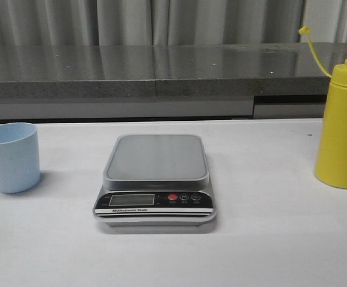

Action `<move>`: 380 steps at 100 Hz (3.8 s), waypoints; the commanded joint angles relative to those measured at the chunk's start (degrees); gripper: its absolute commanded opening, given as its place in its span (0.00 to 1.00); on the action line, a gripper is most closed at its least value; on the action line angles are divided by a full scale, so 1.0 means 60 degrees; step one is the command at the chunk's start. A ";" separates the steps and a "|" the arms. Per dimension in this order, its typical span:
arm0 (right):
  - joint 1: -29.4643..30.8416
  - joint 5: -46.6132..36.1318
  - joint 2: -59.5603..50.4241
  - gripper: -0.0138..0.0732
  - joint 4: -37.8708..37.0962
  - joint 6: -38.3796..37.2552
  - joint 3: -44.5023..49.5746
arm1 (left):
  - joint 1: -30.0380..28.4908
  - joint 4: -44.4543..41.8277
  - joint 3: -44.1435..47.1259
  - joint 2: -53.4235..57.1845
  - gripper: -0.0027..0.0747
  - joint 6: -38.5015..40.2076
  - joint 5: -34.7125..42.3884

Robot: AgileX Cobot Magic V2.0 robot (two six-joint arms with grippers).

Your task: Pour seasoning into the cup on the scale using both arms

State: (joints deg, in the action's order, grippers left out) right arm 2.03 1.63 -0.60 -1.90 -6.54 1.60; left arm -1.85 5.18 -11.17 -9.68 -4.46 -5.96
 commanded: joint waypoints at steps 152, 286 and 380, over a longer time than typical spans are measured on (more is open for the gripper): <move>0.0050 -0.0759 -0.0212 0.08 -0.0062 0.0019 -0.0168 | 0.1857 0.0314 -0.8715 -1.2402 0.68 -0.0012 -0.4794; 0.0050 -0.0759 -0.0212 0.08 -0.0062 0.0019 -0.0168 | 0.1186 -0.0358 -0.8833 -1.4746 0.01 0.0006 -0.3864; 0.0050 -0.0759 -0.0212 0.08 -0.0062 0.0019 -0.0168 | 0.4438 0.0290 -1.2682 -1.4436 0.01 -0.0329 -0.5657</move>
State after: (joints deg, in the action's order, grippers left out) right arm 2.03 1.63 -0.60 -1.90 -6.54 1.60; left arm 22.09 5.96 -84.66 -97.95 -5.90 -42.13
